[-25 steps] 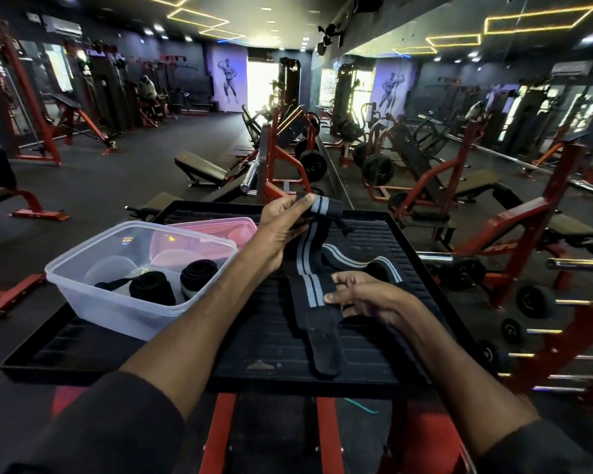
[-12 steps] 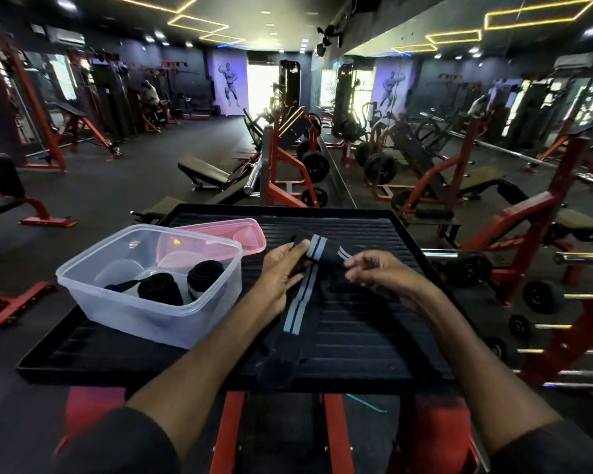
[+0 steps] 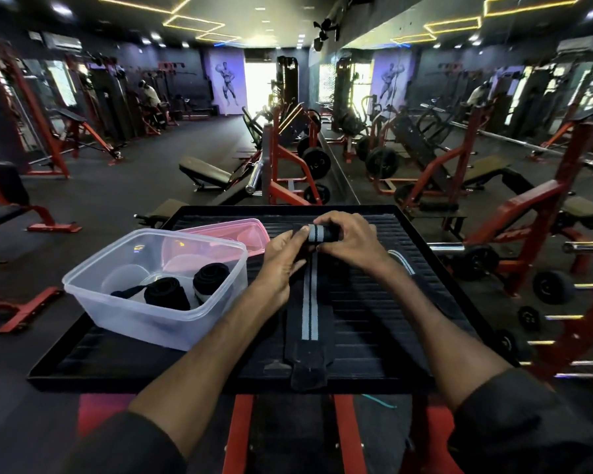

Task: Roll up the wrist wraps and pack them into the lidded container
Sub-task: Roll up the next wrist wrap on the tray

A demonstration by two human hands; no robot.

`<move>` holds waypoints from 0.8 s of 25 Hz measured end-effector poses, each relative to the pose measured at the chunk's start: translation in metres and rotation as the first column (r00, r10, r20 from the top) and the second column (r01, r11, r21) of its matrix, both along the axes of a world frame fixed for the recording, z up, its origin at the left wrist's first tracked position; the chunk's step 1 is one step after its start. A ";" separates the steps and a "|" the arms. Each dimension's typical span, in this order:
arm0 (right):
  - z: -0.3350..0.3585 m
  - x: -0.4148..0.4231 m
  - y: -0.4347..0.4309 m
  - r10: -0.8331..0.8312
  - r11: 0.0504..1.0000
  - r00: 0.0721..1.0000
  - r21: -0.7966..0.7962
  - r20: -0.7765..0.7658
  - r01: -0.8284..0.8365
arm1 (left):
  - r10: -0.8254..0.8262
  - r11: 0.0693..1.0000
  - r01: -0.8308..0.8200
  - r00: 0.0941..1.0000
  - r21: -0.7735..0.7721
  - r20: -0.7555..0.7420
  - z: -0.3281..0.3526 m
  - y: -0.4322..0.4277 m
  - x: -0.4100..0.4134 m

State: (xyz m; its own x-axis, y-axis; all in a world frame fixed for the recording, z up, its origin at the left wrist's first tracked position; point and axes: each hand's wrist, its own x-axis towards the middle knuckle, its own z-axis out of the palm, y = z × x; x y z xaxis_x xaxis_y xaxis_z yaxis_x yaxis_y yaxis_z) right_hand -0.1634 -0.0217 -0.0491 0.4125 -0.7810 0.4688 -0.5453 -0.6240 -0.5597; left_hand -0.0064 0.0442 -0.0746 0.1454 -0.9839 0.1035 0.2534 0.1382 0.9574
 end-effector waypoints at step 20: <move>0.037 -0.035 -0.013 0.082 0.741 0.871 0.555 0.484 -0.378 | 0.173 0.963 -0.124 0.965 -0.240 0.196 0.000 -0.038 0.005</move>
